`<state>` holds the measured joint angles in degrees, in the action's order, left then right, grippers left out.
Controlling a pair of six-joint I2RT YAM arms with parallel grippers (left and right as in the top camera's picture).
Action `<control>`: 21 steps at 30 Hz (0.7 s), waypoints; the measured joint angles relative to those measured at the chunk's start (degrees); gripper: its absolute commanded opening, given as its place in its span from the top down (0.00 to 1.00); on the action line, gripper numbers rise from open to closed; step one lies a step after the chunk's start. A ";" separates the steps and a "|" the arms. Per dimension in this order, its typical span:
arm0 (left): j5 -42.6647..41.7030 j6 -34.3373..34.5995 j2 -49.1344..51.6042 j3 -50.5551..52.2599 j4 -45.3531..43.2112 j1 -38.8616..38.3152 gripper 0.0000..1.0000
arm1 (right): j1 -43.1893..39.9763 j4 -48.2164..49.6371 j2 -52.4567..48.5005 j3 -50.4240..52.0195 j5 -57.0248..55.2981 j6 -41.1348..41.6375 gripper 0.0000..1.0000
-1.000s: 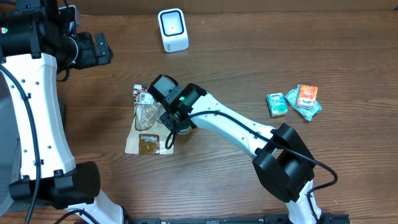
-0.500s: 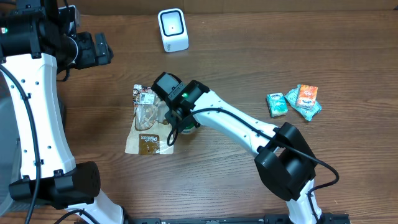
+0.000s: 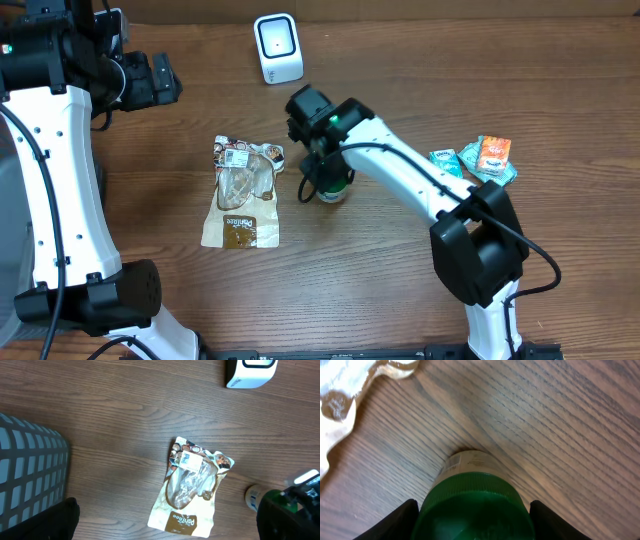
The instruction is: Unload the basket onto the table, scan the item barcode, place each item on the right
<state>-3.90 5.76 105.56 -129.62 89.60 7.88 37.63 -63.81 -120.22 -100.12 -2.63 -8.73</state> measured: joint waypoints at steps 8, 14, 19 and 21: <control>0.00 0.00 0.00 0.00 0.00 0.00 0.00 | -1.22 -0.57 0.15 0.09 5.73 -10.93 0.45; 0.00 0.00 0.00 0.00 0.00 0.00 0.00 | -1.22 0.44 1.25 2.03 6.51 -18.14 0.45; 0.00 0.00 0.00 0.00 0.00 0.00 0.00 | -1.22 0.96 1.46 2.43 6.84 -21.07 0.41; 0.00 0.00 0.00 0.00 0.00 0.00 0.00 | -1.22 1.05 1.49 2.43 6.91 -22.03 0.37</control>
<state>-3.90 5.76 105.56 -129.62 89.60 7.88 36.40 -62.76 -118.74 -97.69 4.27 -30.76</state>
